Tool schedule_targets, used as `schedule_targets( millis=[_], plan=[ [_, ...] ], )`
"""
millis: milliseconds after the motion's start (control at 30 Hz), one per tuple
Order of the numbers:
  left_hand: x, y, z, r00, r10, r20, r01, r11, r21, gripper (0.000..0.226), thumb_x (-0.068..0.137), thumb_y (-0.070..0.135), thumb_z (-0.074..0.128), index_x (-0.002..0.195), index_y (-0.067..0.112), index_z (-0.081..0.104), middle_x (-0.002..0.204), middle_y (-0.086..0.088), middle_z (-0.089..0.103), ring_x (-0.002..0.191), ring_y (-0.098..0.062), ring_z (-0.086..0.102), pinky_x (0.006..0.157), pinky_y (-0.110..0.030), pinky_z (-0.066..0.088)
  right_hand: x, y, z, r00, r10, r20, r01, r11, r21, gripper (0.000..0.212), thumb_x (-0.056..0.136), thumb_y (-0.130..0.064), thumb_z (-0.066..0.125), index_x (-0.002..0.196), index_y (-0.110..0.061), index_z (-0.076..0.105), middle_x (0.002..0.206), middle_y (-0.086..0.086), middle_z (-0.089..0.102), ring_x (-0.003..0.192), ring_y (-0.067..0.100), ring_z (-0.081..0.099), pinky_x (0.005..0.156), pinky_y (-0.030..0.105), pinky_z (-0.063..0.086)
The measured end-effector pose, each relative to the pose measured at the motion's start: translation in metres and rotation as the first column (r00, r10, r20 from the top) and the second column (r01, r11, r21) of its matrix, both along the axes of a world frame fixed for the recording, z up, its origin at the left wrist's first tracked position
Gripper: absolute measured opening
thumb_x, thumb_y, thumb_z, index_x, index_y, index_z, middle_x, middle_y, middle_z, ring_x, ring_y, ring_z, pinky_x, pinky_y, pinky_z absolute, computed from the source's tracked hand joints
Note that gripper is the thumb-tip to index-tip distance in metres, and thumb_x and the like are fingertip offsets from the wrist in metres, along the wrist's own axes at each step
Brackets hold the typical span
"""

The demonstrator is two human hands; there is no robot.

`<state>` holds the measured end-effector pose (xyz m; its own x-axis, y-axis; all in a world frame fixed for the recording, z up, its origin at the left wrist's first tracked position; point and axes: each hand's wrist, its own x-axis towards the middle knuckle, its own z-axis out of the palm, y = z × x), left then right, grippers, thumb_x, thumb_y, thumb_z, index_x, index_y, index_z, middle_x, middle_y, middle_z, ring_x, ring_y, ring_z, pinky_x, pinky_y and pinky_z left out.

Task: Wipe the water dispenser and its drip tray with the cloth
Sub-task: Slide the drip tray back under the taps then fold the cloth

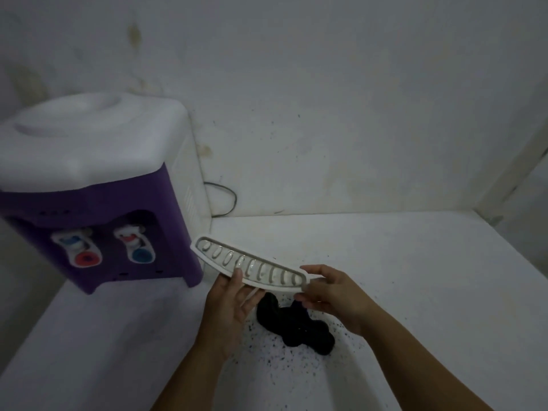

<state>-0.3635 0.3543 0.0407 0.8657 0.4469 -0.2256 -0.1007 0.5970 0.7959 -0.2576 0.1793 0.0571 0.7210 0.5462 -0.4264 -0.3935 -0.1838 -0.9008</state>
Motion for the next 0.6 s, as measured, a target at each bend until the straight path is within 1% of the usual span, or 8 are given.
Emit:
schedule_targets(
  millis=[67,167,267,367,433,500,533,600],
  plan=[
    [-0.008,0.003,-0.002,1.000,0.014,-0.003,-0.014,1.000,-0.014,0.035,0.096,0.021,0.047,0.129,0.018,0.054,0.122,-0.006,0.066,0.110,-0.023,0.064,0.085,-0.033,0.057,0.001,0.004,-0.001,1.000,0.012,-0.023,-0.011,0.999,0.045,0.031,0.087,0.001,0.060,0.115,-0.011,0.059,0.094,0.013,0.073,0.090,0.029,0.071,0.070,0.028,0.057],
    [-0.025,0.017,-0.009,0.996,0.082,-0.027,-0.083,0.997,-0.008,0.036,0.094,0.018,0.049,0.130,0.013,0.054,0.123,-0.009,0.065,0.111,-0.023,0.063,0.085,-0.031,0.056,-0.002,0.019,-0.003,0.998,0.034,-0.044,-0.030,0.997,0.075,0.031,0.086,0.005,0.059,0.114,-0.010,0.059,0.085,0.007,0.074,0.087,0.029,0.072,0.068,0.030,0.058],
    [-0.042,0.038,-0.017,0.985,0.165,-0.058,-0.167,0.986,-0.028,0.036,0.095,0.016,0.049,0.130,0.011,0.053,0.122,-0.009,0.065,0.110,-0.023,0.063,0.085,-0.031,0.056,-0.005,0.034,-0.008,0.996,0.064,-0.066,-0.060,0.997,0.055,0.032,0.086,0.005,0.060,0.114,-0.010,0.060,0.093,0.011,0.074,0.090,0.031,0.071,0.080,0.037,0.058],
    [-0.059,0.064,-0.024,0.972,0.217,-0.089,-0.222,0.974,-0.047,0.036,0.095,0.013,0.048,0.131,0.011,0.052,0.122,-0.010,0.065,0.112,-0.024,0.062,0.086,-0.032,0.054,-0.010,0.054,-0.015,0.993,0.056,-0.108,-0.053,0.998,0.035,0.030,0.086,0.002,0.061,0.113,-0.011,0.061,0.098,0.016,0.073,0.087,0.030,0.072,0.070,0.032,0.058],
    [-0.070,0.081,-0.031,0.961,0.248,-0.126,-0.251,0.968,-0.009,0.037,0.095,0.011,0.049,0.131,0.009,0.052,0.121,-0.010,0.065,0.109,-0.022,0.063,0.083,-0.028,0.056,-0.016,0.072,-0.020,0.989,0.034,-0.144,-0.034,0.999,0.008,0.029,0.085,0.002,0.061,0.111,-0.010,0.061,0.097,0.017,0.073,0.082,0.028,0.072,0.063,0.030,0.057],
    [-0.081,0.102,-0.039,0.933,0.302,-0.198,-0.293,0.953,0.071,0.038,0.093,0.008,0.053,0.131,0.010,0.051,0.118,-0.011,0.065,0.102,-0.020,0.065,0.075,-0.024,0.058,-0.024,0.096,-0.028,0.986,0.016,-0.166,-0.023,0.999,-0.037,0.028,0.084,0.003,0.063,0.111,-0.005,0.061,0.093,0.018,0.072,0.076,0.026,0.070,0.061,0.030,0.056],
    [-0.085,0.113,-0.043,0.909,0.339,-0.241,-0.323,0.941,0.104,0.042,0.091,0.007,0.056,0.133,0.011,0.049,0.117,-0.012,0.065,0.098,-0.021,0.066,0.073,-0.025,0.058,-0.028,0.108,-0.031,0.985,0.010,-0.170,-0.020,0.998,-0.057,0.028,0.083,0.004,0.064,0.111,-0.002,0.061,0.091,0.019,0.071,0.073,0.026,0.068,0.061,0.031,0.056],
    [-0.093,0.140,-0.051,0.847,0.409,-0.340,-0.384,0.912,0.143,0.057,0.087,0.007,0.065,0.137,0.017,0.041,0.115,-0.014,0.063,0.093,-0.025,0.066,0.079,-0.033,0.056,-0.040,0.136,-0.040,0.986,0.004,-0.165,-0.020,0.995,-0.097,0.030,0.081,0.005,0.064,0.111,0.001,0.061,0.091,0.021,0.069,0.072,0.026,0.065,0.062,0.031,0.056]
  ],
)
